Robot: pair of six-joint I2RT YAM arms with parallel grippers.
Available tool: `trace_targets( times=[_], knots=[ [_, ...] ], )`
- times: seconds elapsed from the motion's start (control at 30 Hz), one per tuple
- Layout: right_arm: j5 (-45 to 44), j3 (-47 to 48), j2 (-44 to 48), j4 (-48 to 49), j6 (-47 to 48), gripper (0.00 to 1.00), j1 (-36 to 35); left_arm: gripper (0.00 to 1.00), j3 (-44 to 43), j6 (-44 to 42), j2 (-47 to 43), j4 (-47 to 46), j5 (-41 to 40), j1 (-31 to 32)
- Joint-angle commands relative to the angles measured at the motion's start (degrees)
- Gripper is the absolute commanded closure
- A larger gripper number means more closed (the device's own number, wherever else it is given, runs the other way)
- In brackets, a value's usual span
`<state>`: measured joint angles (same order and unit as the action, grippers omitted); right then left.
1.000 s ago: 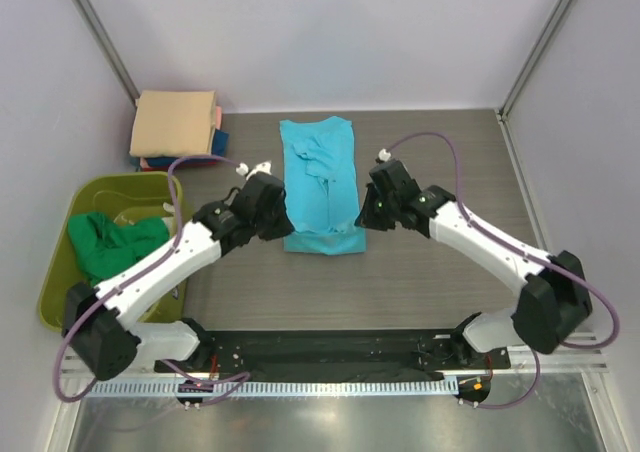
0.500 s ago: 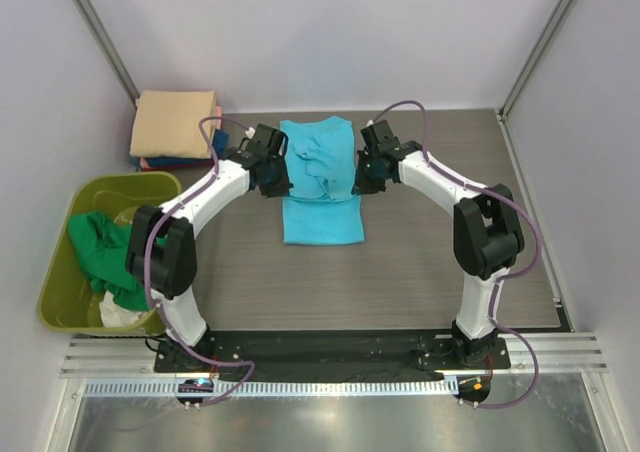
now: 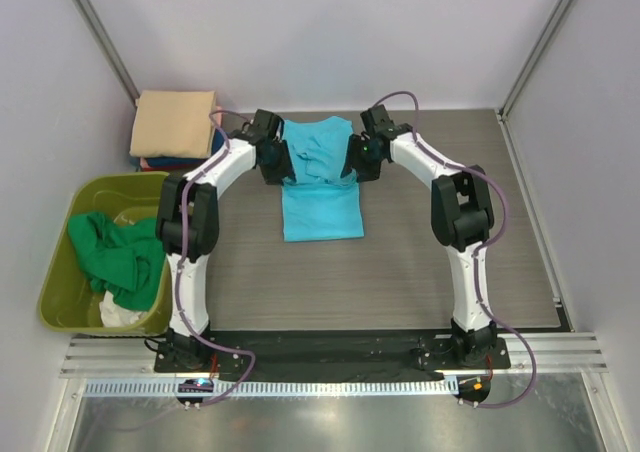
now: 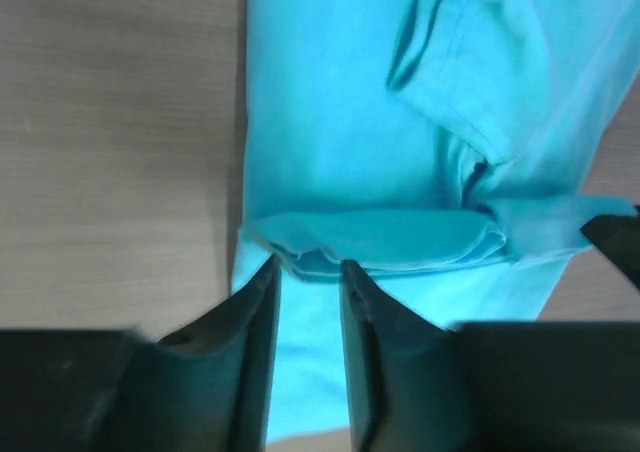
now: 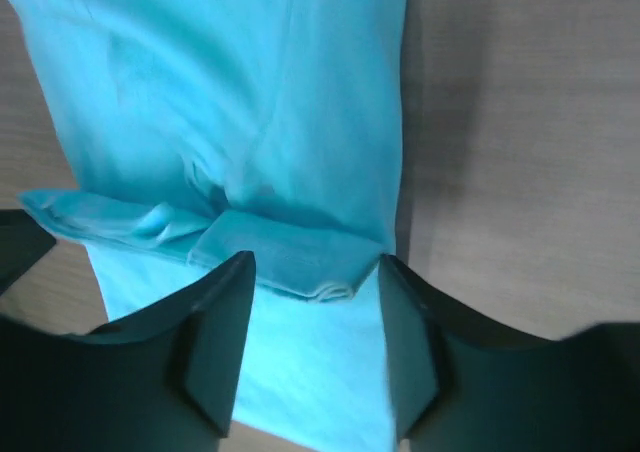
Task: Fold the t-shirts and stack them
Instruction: Fold the tshirt
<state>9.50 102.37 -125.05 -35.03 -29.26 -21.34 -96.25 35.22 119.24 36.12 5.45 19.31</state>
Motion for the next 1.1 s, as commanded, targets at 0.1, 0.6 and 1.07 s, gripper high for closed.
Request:
trace_targets(
  times=[0.1, 0.6, 1.07],
  knots=[
    [2.0, 22.9, -5.4, -10.2, 1.3, 0.25, 3.3, 0.39, -19.5, -0.2, 6.0, 8.3, 6.8, -3.0],
    [11.2, -33.4, 27.0, 10.1, -0.7, 0.26, 2.5, 0.40, 27.7, 4.7, -26.3, -9.4, 10.3, 0.1],
    [14.9, -45.8, 25.0, 19.5, -2.6, 0.42, 1.0, 0.40, 49.2, 8.5, -31.3, -23.0, 10.2, 2.6]
  ],
)
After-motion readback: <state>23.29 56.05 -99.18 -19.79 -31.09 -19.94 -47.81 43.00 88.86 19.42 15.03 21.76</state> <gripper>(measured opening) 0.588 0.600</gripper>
